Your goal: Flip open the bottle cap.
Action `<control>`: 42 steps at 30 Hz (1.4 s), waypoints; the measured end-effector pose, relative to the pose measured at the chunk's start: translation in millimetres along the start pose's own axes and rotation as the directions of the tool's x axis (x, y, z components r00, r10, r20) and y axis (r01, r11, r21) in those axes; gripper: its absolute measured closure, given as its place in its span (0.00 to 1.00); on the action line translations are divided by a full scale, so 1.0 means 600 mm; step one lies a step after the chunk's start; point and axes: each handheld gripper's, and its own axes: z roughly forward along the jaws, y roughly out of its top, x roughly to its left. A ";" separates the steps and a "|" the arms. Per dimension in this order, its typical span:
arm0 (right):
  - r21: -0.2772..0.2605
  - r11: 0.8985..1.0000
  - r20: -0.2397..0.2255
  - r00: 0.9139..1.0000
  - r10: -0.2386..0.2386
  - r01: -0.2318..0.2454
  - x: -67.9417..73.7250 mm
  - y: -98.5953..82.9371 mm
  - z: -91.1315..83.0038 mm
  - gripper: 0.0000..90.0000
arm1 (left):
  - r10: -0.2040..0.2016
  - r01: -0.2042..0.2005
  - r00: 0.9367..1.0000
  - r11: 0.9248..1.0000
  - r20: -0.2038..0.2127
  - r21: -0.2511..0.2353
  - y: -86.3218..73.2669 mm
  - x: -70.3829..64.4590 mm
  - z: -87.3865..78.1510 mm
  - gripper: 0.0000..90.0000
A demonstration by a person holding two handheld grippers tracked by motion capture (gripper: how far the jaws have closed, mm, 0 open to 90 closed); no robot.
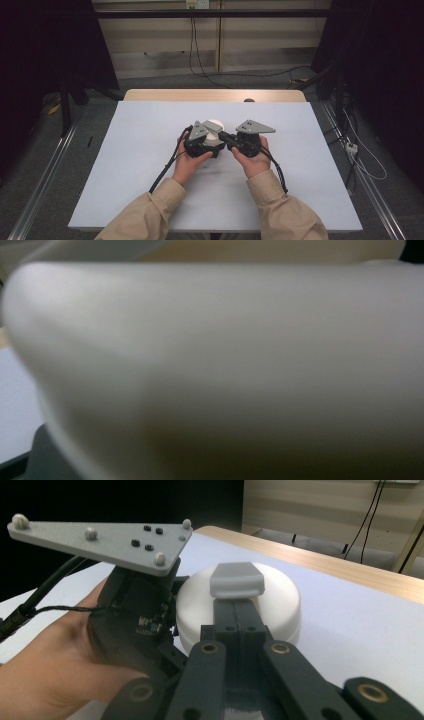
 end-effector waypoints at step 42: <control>0.012 0.999 0.019 0.999 -0.044 0.044 0.001 0.046 0.031 1.00 | 0.005 -0.005 1.000 1.000 -0.006 0.002 0.000 -0.002 0.000 0.21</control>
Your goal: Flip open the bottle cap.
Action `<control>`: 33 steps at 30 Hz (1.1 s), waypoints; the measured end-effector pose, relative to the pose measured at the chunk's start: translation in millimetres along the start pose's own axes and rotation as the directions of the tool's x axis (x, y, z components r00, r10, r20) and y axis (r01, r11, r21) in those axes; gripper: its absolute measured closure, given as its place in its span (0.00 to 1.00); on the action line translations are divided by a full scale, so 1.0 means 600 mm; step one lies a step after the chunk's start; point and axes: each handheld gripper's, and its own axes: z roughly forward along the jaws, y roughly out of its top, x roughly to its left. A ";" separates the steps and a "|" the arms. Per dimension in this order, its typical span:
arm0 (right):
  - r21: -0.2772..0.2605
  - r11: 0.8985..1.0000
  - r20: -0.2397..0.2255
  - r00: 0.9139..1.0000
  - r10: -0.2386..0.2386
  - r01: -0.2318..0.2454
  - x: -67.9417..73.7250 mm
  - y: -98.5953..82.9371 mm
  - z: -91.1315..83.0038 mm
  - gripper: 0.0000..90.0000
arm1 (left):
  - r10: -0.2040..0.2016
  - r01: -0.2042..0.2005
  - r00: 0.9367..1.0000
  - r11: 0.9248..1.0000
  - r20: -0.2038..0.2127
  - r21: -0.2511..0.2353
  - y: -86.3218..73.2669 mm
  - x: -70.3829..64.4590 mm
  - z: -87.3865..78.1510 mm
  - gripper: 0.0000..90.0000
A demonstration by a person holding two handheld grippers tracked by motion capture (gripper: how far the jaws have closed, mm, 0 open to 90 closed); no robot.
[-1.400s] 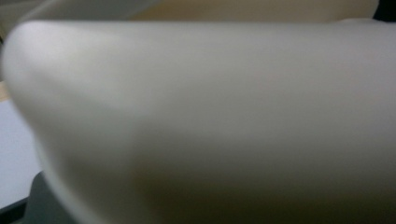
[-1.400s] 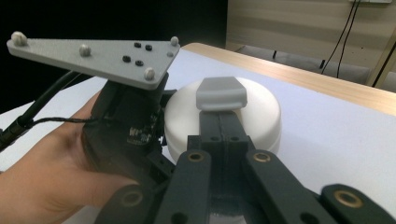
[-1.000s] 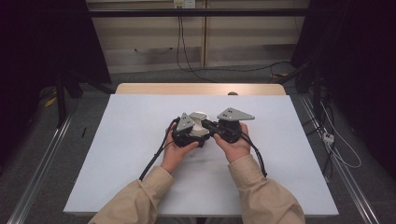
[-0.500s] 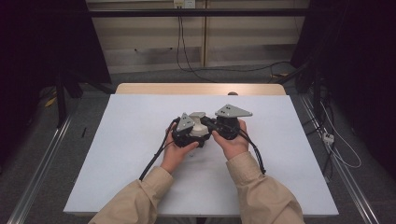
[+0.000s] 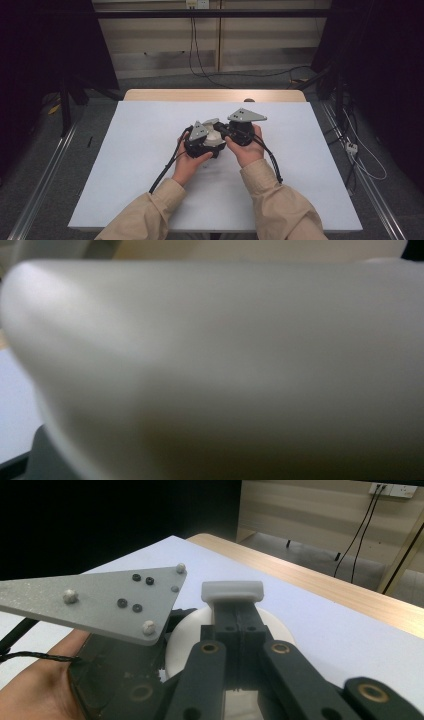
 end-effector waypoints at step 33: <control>0.011 1.000 0.011 1.000 -0.026 0.026 0.001 0.018 0.022 1.00 | -0.010 0.010 1.000 1.000 0.000 -0.001 0.000 0.000 0.001 0.21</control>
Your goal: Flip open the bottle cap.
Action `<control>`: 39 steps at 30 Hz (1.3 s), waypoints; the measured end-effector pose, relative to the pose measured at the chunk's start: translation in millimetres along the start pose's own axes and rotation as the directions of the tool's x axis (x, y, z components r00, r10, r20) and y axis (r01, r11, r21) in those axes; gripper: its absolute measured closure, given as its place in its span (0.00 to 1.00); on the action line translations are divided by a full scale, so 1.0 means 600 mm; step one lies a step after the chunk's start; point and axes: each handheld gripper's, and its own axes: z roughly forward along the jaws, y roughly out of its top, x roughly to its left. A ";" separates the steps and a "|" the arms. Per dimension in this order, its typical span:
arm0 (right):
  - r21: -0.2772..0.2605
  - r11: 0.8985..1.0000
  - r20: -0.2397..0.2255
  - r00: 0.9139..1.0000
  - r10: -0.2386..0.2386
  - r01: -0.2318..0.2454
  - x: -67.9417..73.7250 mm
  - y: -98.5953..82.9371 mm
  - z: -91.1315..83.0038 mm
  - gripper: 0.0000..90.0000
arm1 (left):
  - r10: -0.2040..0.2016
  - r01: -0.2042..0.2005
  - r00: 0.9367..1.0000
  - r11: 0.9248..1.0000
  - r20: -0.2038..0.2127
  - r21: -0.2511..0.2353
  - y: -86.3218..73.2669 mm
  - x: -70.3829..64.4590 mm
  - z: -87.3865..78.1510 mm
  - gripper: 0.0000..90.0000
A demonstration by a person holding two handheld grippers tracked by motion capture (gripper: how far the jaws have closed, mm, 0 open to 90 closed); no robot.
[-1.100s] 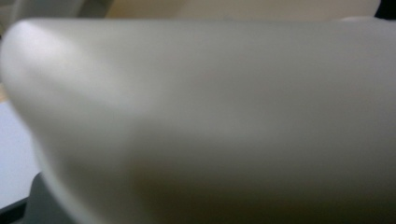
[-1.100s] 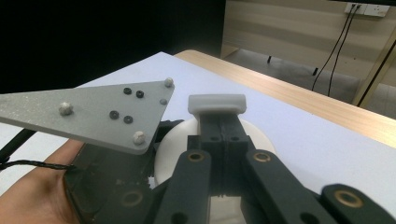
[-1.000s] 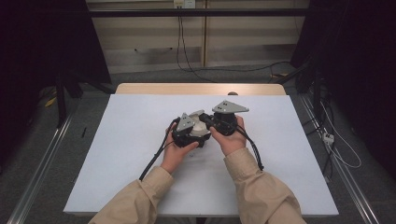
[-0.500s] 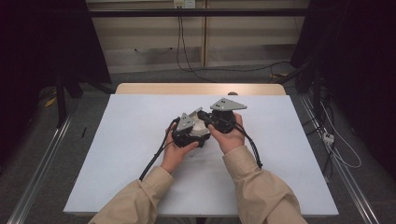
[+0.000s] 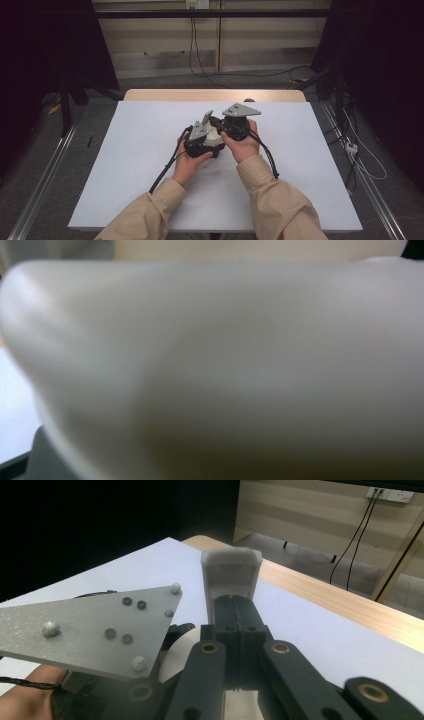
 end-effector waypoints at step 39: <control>0.006 1.000 0.004 1.000 -0.017 0.017 -0.001 0.016 0.032 1.00 | 0.019 -0.019 1.000 1.000 -0.009 0.007 0.001 0.000 -0.001 0.21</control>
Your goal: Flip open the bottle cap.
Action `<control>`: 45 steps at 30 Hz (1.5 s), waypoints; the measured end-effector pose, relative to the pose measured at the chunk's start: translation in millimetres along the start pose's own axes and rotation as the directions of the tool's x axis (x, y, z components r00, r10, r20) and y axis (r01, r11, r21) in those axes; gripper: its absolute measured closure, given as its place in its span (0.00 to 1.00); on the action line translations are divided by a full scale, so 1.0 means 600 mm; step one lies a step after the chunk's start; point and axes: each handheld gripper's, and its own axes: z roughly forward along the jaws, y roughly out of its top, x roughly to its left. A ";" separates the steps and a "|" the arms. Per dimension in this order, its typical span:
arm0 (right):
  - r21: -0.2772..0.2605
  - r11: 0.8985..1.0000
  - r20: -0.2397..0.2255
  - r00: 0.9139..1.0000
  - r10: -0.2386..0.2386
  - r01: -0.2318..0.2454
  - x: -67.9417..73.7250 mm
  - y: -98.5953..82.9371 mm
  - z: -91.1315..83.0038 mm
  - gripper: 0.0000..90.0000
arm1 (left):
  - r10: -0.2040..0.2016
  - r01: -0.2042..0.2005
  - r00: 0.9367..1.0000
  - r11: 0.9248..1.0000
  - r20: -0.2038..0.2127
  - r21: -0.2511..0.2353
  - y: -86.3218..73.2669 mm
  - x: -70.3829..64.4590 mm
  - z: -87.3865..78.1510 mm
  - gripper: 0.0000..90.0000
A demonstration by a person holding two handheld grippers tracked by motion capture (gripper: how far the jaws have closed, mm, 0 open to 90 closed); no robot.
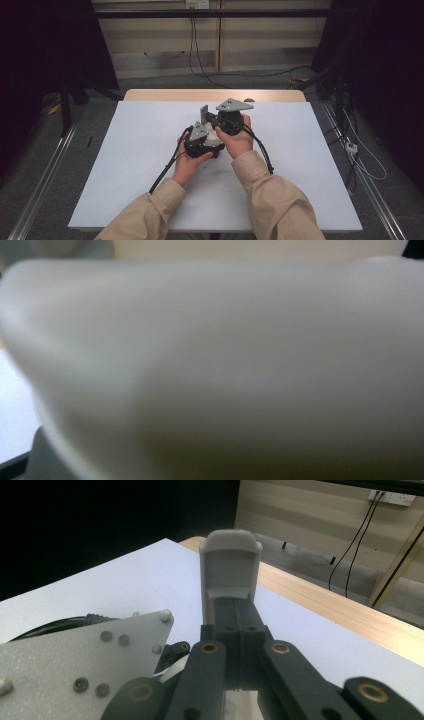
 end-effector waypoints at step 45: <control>0.008 1.000 0.001 1.000 0.001 -0.001 0.000 0.010 0.024 1.00 | -0.020 0.020 1.000 1.000 -0.017 -0.002 -0.001 -0.002 0.000 0.21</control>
